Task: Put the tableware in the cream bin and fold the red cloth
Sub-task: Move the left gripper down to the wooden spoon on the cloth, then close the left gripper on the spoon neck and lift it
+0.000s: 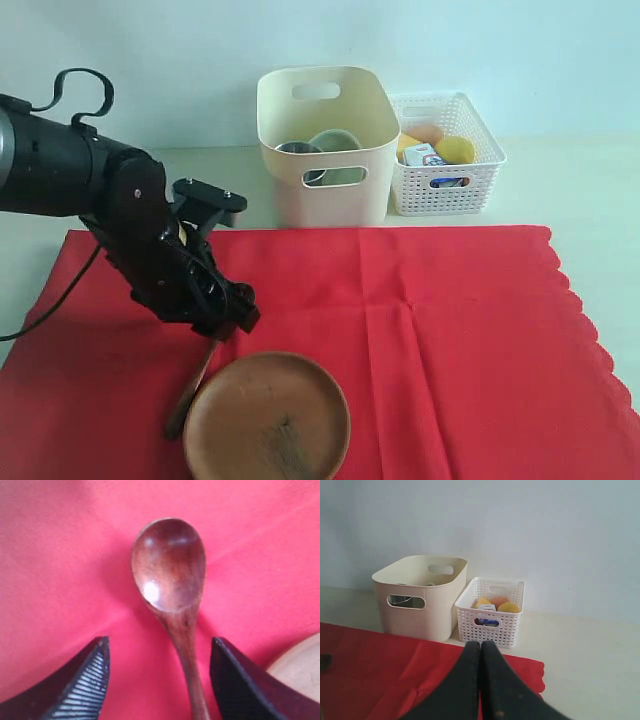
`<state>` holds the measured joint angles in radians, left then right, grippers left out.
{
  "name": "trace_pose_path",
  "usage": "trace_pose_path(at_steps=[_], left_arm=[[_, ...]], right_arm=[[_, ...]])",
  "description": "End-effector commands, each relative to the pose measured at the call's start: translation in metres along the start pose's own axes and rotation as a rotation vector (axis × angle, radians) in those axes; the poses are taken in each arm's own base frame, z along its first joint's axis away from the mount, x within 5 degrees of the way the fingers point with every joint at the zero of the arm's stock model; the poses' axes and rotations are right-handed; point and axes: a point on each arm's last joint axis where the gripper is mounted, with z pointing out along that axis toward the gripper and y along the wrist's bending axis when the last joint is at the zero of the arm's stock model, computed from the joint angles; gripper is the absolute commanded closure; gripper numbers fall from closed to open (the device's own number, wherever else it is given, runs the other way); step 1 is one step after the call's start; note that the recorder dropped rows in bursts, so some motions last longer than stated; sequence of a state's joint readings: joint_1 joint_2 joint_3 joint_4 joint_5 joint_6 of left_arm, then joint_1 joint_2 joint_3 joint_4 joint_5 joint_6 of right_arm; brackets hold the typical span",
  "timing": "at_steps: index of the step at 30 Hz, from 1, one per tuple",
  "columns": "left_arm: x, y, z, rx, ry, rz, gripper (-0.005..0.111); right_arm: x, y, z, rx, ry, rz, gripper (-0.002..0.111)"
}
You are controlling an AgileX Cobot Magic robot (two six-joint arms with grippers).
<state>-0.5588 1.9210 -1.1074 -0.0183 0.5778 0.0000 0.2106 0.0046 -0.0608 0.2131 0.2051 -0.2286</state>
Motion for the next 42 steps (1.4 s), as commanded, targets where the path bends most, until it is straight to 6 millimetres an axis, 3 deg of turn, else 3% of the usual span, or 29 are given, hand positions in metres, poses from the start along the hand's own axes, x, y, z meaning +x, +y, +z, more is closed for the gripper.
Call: trace_pose_path(at_steps=[1,16,23,32,42], left_arm=[[0.0,-0.013,-0.002,0.017,-0.037,0.021,0.049],[0.0,-0.016,0.0,0.018,-0.042,0.034,0.049],[-0.001,-0.008,0.0,0.029,-0.037,-0.043,0.049],[0.002,-0.008,0.018,0.027,-0.004,-0.046,0.049],[0.004,-0.008,0.02,0.027,0.013,-0.026,0.053]], right_arm=[[0.001,0.0,0.0,0.008,-0.004,-0.001,0.108],[0.001,0.0,0.0,0.008,-0.004,-0.001,0.108],[0.001,0.0,0.0,0.008,-0.004,-0.001,0.108],[0.001,0.0,0.0,0.008,-0.004,-0.001,0.108],[0.001,0.0,0.0,0.008,-0.004,-0.001,0.108]])
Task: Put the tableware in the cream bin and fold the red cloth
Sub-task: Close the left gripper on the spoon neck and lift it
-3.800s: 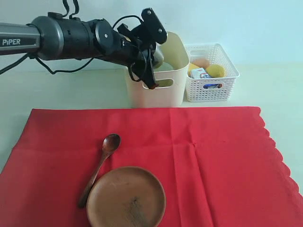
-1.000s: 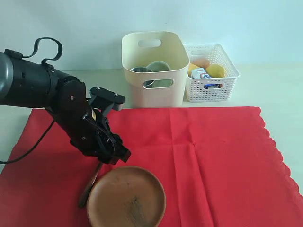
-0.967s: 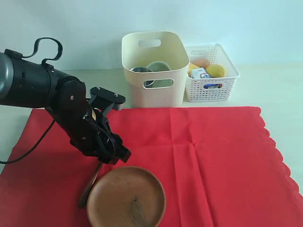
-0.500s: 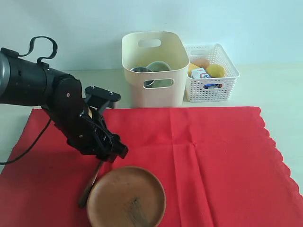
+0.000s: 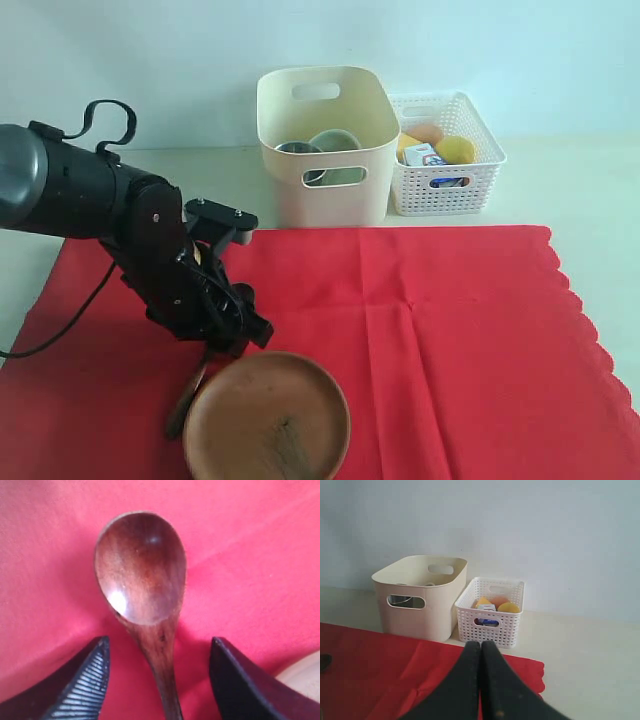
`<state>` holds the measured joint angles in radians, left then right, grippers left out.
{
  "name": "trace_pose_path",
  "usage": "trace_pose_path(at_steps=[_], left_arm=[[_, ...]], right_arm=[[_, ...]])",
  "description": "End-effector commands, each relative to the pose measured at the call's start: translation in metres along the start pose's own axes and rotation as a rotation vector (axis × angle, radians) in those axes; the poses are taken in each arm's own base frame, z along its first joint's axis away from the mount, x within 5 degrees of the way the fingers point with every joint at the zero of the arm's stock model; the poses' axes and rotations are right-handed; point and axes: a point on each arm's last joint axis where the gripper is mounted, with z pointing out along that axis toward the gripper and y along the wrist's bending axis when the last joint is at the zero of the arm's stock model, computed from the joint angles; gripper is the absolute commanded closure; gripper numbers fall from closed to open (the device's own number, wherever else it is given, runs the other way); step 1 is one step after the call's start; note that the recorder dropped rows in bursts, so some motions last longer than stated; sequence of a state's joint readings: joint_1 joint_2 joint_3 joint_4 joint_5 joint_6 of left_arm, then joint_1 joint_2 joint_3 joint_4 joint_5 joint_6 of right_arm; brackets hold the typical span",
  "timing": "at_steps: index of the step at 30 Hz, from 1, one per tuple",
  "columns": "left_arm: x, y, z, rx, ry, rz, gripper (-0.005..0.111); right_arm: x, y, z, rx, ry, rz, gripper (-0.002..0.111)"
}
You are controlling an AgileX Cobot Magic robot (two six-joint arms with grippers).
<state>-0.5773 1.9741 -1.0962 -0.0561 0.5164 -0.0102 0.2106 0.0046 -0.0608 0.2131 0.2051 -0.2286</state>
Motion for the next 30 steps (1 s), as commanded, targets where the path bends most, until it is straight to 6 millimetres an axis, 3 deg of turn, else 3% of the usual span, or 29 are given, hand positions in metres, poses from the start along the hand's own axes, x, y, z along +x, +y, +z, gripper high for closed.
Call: trace_pose_path(at_steps=[1,4,13,20,30], left_arm=[[0.0018,0.0002,0.0001,0.004,0.014,0.0,0.057],[0.0041,0.0002,0.0001,0.005,0.039,0.044,0.066],[0.0058,-0.0033,0.0014,0.046,0.056,0.093,0.07],[0.0057,-0.0066,0.0026,0.083,0.052,0.113,0.107],[-0.0035,-0.0061,-0.0009,0.072,-0.047,0.101,0.107]], right_arm=[[0.001,-0.0004,-0.0001,0.008,-0.004,-0.001,0.108],[0.001,-0.0004,-0.0001,0.008,-0.004,-0.001,0.108],[0.001,-0.0004,-0.0001,0.008,-0.004,-0.001,0.108],[0.001,-0.0004,-0.0001,0.008,-0.004,-0.001,0.108],[0.001,-0.0004,-0.0001,0.008,-0.004,-0.001,0.108]])
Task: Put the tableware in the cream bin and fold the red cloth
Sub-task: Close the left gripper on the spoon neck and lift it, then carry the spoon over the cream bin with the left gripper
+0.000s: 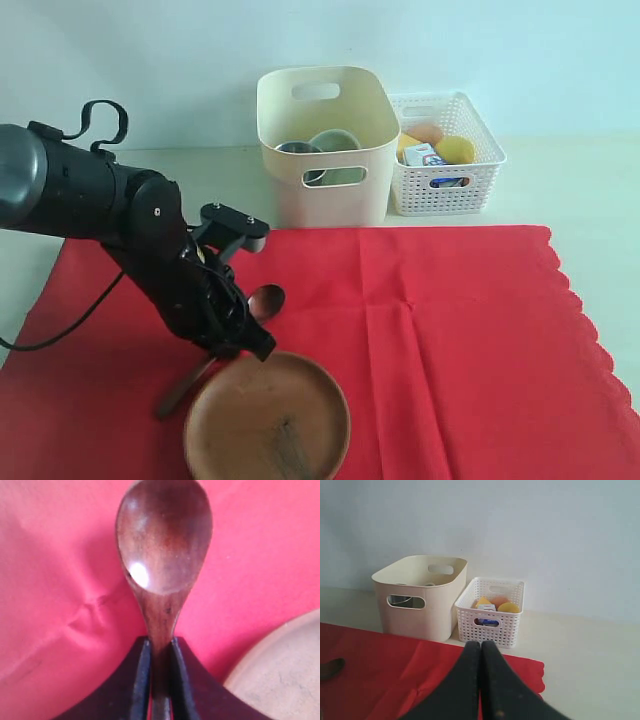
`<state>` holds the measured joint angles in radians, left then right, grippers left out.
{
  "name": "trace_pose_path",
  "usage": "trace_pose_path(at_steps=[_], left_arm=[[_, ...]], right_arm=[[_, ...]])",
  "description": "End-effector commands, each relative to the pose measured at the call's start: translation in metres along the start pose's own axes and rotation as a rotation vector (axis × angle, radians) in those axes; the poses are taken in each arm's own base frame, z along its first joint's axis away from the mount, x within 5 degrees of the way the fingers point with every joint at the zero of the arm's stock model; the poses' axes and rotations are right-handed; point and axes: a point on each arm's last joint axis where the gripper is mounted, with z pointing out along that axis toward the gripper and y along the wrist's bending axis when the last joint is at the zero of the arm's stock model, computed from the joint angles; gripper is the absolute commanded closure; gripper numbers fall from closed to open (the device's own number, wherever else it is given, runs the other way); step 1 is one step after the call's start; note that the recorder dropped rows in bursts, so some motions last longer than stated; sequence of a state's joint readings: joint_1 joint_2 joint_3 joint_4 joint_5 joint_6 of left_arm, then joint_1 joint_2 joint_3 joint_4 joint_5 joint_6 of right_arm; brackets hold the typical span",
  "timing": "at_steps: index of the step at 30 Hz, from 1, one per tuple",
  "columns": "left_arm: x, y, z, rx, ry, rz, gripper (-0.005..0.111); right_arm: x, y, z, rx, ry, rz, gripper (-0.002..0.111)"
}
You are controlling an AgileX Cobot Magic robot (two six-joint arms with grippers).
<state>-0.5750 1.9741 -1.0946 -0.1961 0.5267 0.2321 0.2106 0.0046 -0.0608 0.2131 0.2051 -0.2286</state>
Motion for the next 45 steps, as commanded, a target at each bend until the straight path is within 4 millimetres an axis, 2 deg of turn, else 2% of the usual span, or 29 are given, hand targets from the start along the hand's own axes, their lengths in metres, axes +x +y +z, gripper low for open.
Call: trace_pose_path(at_steps=[1,8,23,29,37,42,45], left_arm=[[-0.005,0.0,-0.001,-0.002,-0.061,-0.018,0.107],[-0.014,0.001,-0.012,-0.018,-0.154,-0.02,0.107],[-0.031,-0.001,-0.051,-0.038,-0.367,-0.037,0.107],[-0.038,-0.001,-0.075,-0.054,-0.486,-0.036,0.107],[-0.047,-0.002,-0.118,-0.082,-0.691,-0.034,0.107],[-0.053,0.009,-0.143,-0.113,-0.857,-0.098,0.107],[-0.057,0.012,-0.151,-0.135,-0.944,-0.112,0.107]], right_arm=[[0.001,0.0,0.0,0.008,-0.004,-0.001,0.108],[0.001,0.0,0.0,0.008,-0.004,-0.001,0.108],[0.001,0.0,0.0,0.008,-0.004,-0.001,0.108],[0.001,0.0,0.0,0.008,-0.004,-0.001,0.108],[0.001,0.0,0.0,0.008,-0.004,-0.001,0.108],[0.001,0.0,0.0,0.008,-0.004,-0.001,0.108],[0.001,0.0,0.0,0.008,-0.004,-0.001,0.108]])
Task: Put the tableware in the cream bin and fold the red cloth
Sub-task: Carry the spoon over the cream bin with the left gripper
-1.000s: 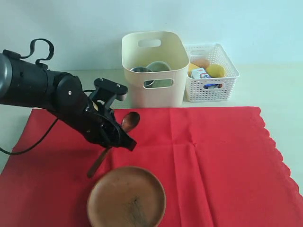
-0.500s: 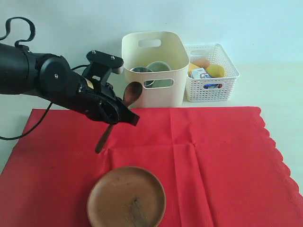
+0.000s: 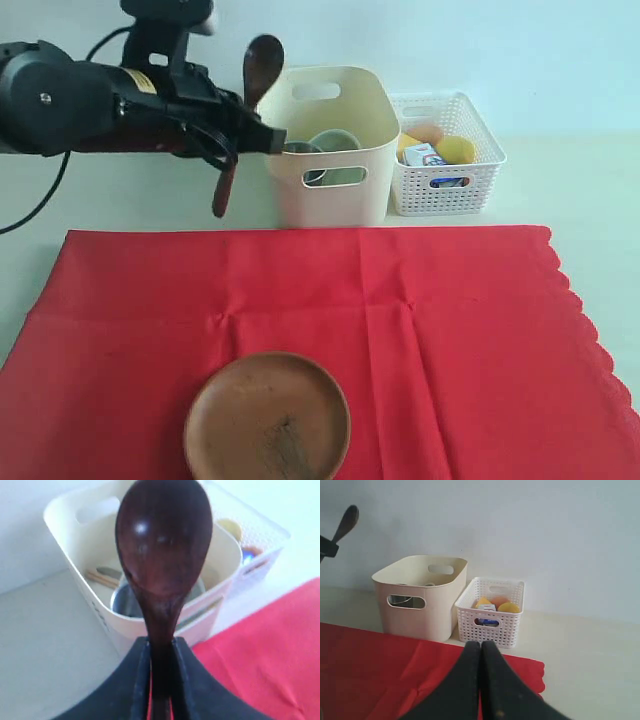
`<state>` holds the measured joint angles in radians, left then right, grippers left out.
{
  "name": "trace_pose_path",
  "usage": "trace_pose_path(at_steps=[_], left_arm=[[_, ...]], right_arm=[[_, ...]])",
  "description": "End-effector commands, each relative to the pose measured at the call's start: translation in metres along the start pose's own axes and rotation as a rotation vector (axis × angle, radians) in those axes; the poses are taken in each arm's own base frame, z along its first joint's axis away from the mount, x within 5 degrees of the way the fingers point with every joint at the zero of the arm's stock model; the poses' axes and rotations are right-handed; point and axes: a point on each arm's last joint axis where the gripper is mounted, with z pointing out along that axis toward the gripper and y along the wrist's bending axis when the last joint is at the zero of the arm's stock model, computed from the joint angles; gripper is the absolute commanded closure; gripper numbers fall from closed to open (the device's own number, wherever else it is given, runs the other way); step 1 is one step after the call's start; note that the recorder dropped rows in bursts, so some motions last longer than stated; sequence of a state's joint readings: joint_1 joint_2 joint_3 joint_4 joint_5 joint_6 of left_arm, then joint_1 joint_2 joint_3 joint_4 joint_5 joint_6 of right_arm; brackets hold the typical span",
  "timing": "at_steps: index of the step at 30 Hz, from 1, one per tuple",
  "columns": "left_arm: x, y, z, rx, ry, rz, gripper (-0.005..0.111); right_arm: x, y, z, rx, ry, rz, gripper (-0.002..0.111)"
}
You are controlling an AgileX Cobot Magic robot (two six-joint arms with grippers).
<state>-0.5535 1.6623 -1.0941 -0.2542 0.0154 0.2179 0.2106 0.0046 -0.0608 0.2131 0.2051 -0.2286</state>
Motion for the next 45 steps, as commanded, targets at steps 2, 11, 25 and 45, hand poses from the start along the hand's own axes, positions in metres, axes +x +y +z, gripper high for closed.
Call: trace_pose_path(at_steps=[2,11,25,45], left_arm=[[-0.019,0.007,-0.006,-0.046,-0.184,-0.038,0.107],[-0.042,0.01,-0.013,-0.08,-0.463,-0.01,0.107],[-0.039,-0.006,0.047,0.163,-0.683,-0.022,0.107],[0.0,-0.004,0.146,0.16,-0.593,-0.019,0.107]], right_arm=[[0.001,0.0,0.0,0.008,-0.004,-0.001,0.108],[0.001,0.0,0.0,0.008,-0.004,-0.001,0.108],[0.001,0.0,0.0,0.008,-0.004,-0.001,0.108],[0.001,0.0,0.0,0.008,-0.004,-0.001,0.108]])
